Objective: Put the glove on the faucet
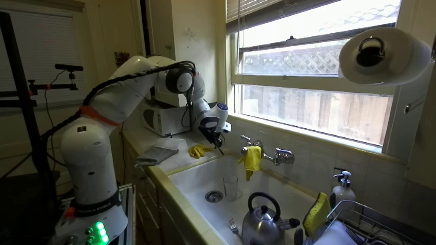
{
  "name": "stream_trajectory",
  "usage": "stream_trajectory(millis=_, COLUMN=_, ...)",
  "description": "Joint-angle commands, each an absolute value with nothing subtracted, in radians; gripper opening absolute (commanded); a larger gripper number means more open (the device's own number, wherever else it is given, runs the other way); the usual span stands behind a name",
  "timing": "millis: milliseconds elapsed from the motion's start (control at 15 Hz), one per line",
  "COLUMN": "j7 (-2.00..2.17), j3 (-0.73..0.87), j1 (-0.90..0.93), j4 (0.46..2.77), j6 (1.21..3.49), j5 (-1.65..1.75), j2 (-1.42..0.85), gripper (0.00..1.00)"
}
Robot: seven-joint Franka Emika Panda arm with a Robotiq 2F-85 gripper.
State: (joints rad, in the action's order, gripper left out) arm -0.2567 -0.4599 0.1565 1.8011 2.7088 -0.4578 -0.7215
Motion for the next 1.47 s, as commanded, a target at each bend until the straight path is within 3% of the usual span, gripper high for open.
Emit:
stream_trajectory(millis=0, j7=-0.221, j3=-0.448, j1=0.204, j4=1.681, j6=2.713, j5=-0.396, j2=-0.831, gripper=1.0)
stream_trajectory(millis=800, j7=-0.129, j3=-0.425, j1=0.316, j4=1.391, j6=2.692, j5=-0.281, j2=-1.059, gripper=1.0)
stream_trajectory(millis=867, j7=-0.125, j3=-0.427, j1=0.318, j4=1.377, j6=2.691, j5=-0.282, j2=-1.07, gripper=0.9)
stream_trajectory(millis=933, j7=-0.121, j3=-0.425, j1=0.322, j4=1.363, j6=2.686, j5=-0.281, j2=-1.079, gripper=0.74)
stream_trajectory(millis=1400, j7=-0.101, j3=-0.422, j1=0.33, j4=1.304, j6=2.668, j5=-0.276, j2=-1.118, gripper=0.19)
